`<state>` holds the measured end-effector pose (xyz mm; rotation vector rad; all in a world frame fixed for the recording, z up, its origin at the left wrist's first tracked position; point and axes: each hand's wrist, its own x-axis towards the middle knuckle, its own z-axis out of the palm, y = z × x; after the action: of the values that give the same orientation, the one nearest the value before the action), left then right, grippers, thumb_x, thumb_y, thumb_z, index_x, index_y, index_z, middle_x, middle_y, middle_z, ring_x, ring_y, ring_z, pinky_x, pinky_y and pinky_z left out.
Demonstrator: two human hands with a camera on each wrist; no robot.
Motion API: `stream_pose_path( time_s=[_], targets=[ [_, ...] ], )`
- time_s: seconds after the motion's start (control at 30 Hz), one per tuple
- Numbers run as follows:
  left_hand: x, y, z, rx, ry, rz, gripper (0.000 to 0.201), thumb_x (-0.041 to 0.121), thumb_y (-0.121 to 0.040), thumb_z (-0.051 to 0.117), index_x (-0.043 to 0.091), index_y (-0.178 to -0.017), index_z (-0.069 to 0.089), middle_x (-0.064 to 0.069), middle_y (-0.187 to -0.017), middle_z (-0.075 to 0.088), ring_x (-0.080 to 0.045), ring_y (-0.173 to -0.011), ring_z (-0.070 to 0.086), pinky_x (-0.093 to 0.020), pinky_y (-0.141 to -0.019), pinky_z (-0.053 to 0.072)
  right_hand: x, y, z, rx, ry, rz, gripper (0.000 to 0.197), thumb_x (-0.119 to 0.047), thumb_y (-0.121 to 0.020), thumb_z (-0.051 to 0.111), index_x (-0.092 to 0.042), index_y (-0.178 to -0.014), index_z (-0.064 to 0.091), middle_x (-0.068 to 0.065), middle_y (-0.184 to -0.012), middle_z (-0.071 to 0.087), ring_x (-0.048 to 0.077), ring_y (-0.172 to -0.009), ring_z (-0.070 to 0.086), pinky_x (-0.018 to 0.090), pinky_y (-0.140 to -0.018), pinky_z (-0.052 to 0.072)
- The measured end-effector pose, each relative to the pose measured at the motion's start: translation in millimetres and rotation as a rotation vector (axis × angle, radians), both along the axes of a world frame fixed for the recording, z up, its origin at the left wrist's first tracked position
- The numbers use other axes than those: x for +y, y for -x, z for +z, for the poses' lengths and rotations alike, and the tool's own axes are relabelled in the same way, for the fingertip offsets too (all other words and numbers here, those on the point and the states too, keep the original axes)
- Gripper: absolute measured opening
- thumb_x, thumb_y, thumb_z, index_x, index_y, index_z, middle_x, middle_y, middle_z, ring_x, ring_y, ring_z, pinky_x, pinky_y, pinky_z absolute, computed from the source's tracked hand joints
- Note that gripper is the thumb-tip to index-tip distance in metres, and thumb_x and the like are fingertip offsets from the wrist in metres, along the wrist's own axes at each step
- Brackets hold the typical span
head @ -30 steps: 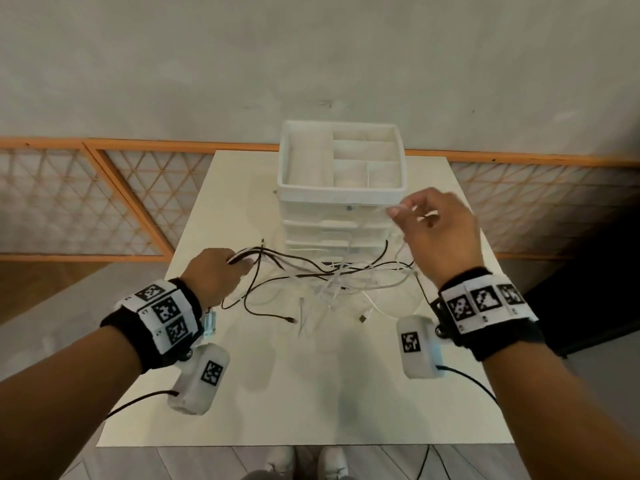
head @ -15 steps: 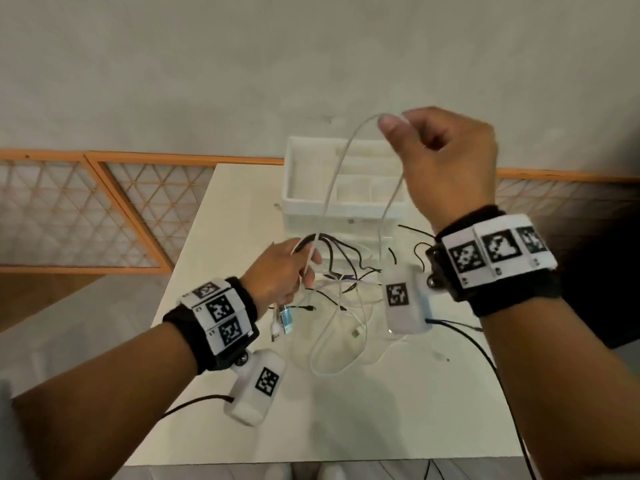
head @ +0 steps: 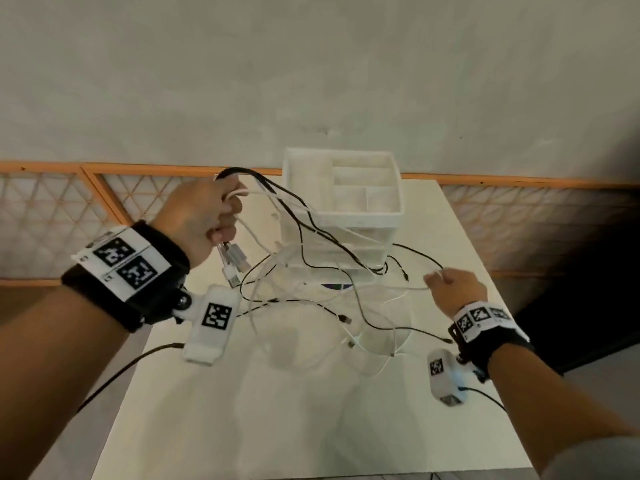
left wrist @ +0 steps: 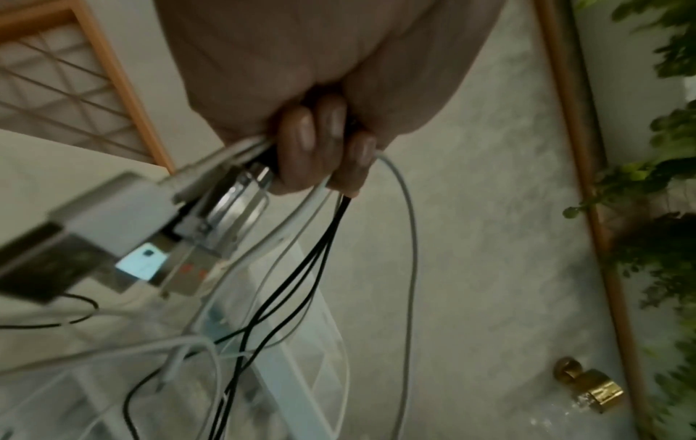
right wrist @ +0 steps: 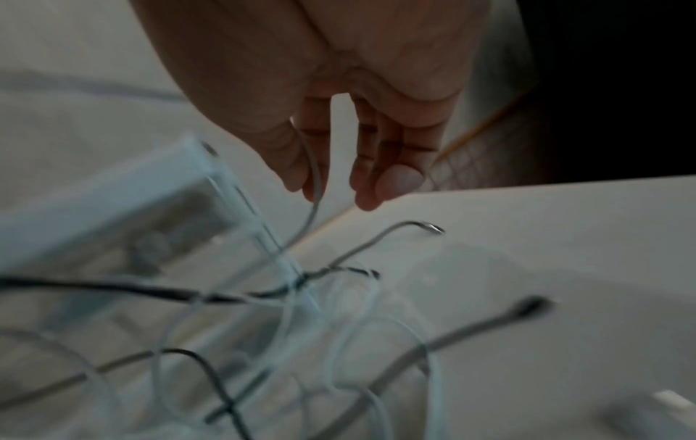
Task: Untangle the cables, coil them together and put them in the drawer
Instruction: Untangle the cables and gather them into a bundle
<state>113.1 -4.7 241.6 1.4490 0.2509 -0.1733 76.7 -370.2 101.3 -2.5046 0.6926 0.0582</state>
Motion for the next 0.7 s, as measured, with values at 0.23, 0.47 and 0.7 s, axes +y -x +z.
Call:
stream_pose_path(
  time_s=[0.23,0.47,0.7],
  targets=[
    [-12.7,9.1,-26.2,-0.029,-0.309,-0.079,0.031,0.028,-0.104,0.045,0.01,-0.086,0.062,0.002,-0.067,0.037,-0.011,-0.049,0.027,-0.022,-0.041,0.026,11.8,-8.5,0.5,-0.185,-0.517,-0.064,0.046,-0.046,-0.102,0.04,-0.007,-0.097,0.065,0.007,-0.067,0.067,0.025,-0.05,0.063,0.04,-0.059,0.056],
    [-8.7,6.1,-58.5,0.012,-0.414,-0.084,0.036,0.031,-0.103,0.045,0.01,-0.075,0.052,-0.003,-0.07,0.038,-0.016,-0.051,0.026,-0.026,-0.048,0.025,56.5,-16.7,161.7,-0.984,-0.362,0.427,0.02,-0.037,-0.104,0.041,-0.027,-0.112,0.056,-0.002,-0.115,0.064,0.022,-0.078,0.067,0.033,-0.065,0.051],
    [-0.4,10.9,-64.3,-0.051,-0.606,-0.063,0.039,0.037,-0.1,0.048,0.013,-0.071,0.055,-0.002,-0.064,0.041,-0.019,-0.053,0.032,-0.028,-0.053,0.029,59.7,-10.7,133.9,-0.884,-0.183,0.462,0.035,-0.035,-0.104,0.041,-0.024,-0.134,0.055,-0.007,-0.127,0.055,0.015,-0.103,0.062,0.041,-0.091,0.055]
  ],
)
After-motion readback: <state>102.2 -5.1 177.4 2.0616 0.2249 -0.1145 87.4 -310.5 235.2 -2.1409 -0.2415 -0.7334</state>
